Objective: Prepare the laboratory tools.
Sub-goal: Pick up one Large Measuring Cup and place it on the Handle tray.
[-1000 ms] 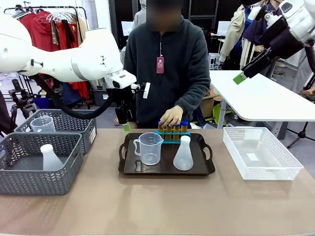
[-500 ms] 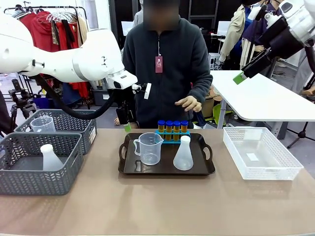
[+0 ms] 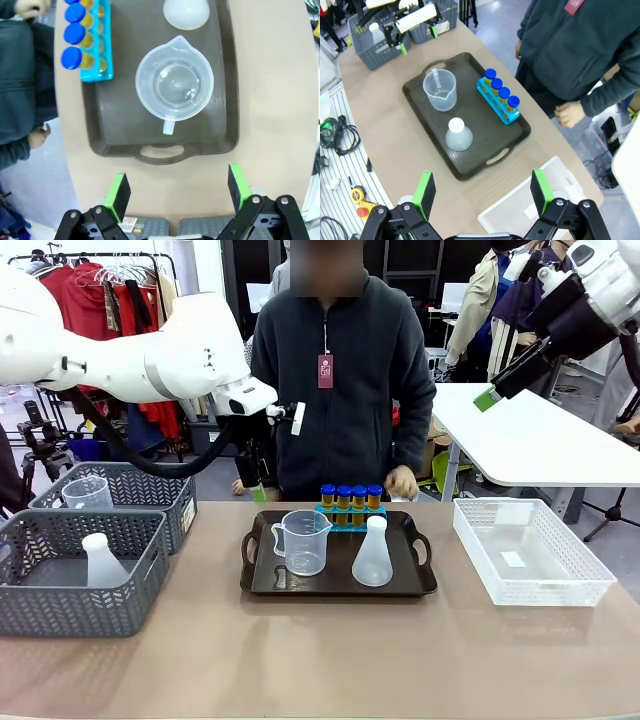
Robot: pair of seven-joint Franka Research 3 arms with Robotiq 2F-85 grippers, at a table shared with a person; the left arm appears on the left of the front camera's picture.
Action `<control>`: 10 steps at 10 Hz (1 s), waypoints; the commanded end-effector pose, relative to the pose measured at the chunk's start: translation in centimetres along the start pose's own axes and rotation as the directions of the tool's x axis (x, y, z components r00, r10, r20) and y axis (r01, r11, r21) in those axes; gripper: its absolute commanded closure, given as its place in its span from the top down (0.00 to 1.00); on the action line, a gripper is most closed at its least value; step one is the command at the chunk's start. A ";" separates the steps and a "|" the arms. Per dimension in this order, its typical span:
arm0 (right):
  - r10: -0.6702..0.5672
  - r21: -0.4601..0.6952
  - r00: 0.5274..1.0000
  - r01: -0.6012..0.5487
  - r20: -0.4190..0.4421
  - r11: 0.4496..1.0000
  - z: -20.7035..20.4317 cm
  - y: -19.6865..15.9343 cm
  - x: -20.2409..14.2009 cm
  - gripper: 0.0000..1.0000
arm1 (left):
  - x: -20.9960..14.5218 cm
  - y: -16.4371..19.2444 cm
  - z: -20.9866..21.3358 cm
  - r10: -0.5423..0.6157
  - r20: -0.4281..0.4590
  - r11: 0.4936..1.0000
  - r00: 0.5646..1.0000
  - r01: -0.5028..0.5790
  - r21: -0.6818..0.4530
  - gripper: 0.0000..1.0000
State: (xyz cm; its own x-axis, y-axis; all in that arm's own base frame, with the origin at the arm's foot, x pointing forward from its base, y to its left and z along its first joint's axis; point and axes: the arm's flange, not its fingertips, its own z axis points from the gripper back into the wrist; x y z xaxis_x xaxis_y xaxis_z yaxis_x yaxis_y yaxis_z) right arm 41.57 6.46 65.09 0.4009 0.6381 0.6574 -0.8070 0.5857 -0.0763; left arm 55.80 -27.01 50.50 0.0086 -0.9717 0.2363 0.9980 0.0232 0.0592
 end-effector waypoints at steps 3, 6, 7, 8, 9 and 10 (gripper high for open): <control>0.000 0.012 1.000 -0.001 0.012 1.000 0.1 0.0 0.0 1.00 | -2.0 0.1 6.2 0.186 0.139 0.983 0.973 -0.185 -0.017 1.00; 0.000 0.012 1.000 -0.001 0.012 1.000 0.1 0.0 0.0 1.00 | -3.0 0.5 9.8 0.302 0.243 0.953 0.922 -0.296 -0.064 1.00; 0.000 0.012 1.000 -0.001 0.012 1.000 0.1 0.0 0.0 1.00 | -3.2 0.4 10.8 0.298 0.277 0.955 0.913 -0.287 -0.081 1.00; 0.000 0.012 1.000 -0.001 0.012 1.000 0.1 0.0 0.0 1.00 | -3.5 0.6 11.5 0.297 0.304 0.955 0.905 -0.286 -0.083 1.00; 0.000 0.012 1.000 -0.001 0.012 1.000 0.1 0.0 0.0 1.00 | -3.7 0.6 12.4 0.293 0.338 0.956 0.895 -0.281 -0.085 1.00; 0.000 0.012 1.000 -0.001 0.012 1.000 0.1 0.0 0.0 1.00 | -3.8 0.4 13.3 0.267 0.382 0.964 0.885 -0.252 -0.089 1.00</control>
State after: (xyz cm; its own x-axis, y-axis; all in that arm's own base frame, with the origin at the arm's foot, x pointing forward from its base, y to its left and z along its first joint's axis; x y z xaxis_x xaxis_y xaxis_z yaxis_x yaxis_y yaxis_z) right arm 41.57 6.45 65.09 0.4009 0.6380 0.6574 -0.8069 0.5857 -0.0763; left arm 55.91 -20.99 62.08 0.2814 -0.7852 0.5516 0.9554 0.2831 -0.0844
